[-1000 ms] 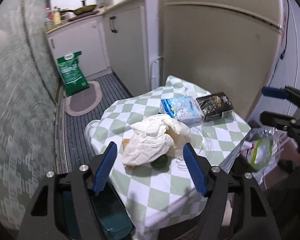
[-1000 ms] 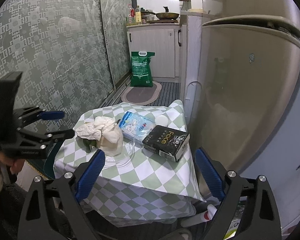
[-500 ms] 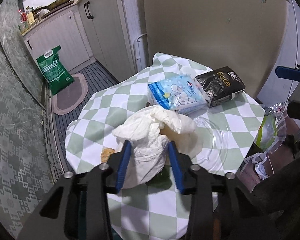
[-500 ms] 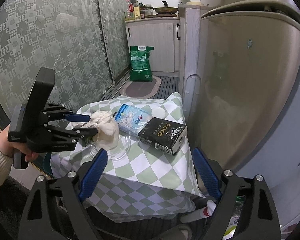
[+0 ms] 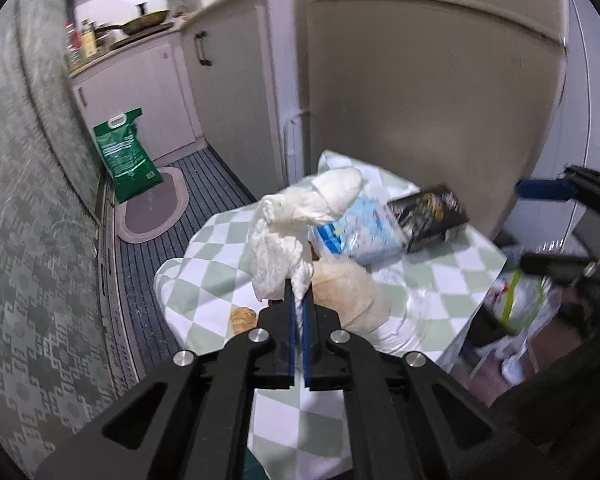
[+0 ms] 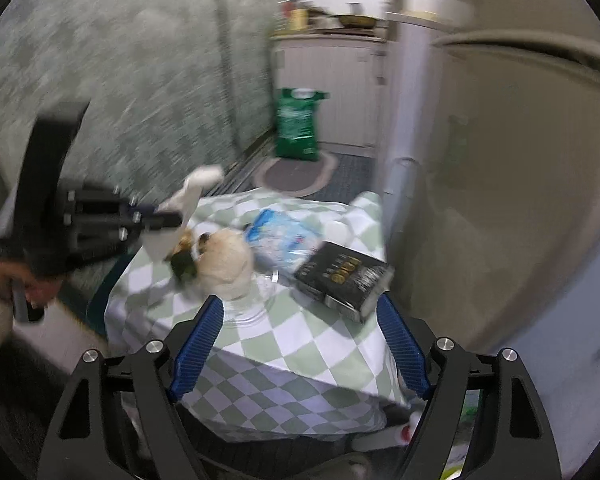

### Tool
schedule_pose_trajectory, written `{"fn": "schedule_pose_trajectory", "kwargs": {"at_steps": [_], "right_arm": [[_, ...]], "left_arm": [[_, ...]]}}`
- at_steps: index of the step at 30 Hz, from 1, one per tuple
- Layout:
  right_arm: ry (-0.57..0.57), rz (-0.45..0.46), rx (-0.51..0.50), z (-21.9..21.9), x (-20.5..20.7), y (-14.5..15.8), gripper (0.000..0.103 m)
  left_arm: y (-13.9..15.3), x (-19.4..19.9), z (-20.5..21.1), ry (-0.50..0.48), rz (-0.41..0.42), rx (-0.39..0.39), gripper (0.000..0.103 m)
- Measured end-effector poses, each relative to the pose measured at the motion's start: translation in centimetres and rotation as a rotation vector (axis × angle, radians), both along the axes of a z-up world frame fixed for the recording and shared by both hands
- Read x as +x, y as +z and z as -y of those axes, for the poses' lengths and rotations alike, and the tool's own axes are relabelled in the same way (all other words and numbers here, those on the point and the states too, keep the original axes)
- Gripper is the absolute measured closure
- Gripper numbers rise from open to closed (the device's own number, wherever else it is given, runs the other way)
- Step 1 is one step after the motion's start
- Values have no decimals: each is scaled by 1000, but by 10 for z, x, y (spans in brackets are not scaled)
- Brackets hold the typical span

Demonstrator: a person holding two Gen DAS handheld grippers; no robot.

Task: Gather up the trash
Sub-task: 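Lift the white tissue with the left gripper while the right gripper grasps the black Face package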

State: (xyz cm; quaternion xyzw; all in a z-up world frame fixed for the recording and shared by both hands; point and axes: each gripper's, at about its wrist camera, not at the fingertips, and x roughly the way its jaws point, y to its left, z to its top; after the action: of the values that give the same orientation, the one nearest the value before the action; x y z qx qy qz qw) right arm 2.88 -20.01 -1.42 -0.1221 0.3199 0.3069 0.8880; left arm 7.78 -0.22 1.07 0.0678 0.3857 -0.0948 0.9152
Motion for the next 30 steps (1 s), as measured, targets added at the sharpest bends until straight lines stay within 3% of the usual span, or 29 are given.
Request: {"fn": "schedule_pose_trajectory", "kwargs": {"at_steps": [3, 7, 9, 13, 25, 30], "right_arm": [[76, 27, -36, -5, 10, 5, 23], [204, 15, -122, -16, 26, -3, 11], [219, 35, -198, -22, 36, -13, 11], [234, 14, -227, -20, 56, -25, 11], [268, -8, -335, -33, 88, -51, 10], [252, -72, -365, -39, 98, -62, 11]], "left_arm": [[13, -13, -4, 14, 22, -60, 100], [17, -28, -12, 56, 11, -165, 100], [15, -34, -10, 56, 3, -178, 100], [11, -42, -8, 44, -12, -219, 100], [12, -48, -10, 43, -1, -229, 100], [16, -48, -3, 18, 9, -225, 99]]}}
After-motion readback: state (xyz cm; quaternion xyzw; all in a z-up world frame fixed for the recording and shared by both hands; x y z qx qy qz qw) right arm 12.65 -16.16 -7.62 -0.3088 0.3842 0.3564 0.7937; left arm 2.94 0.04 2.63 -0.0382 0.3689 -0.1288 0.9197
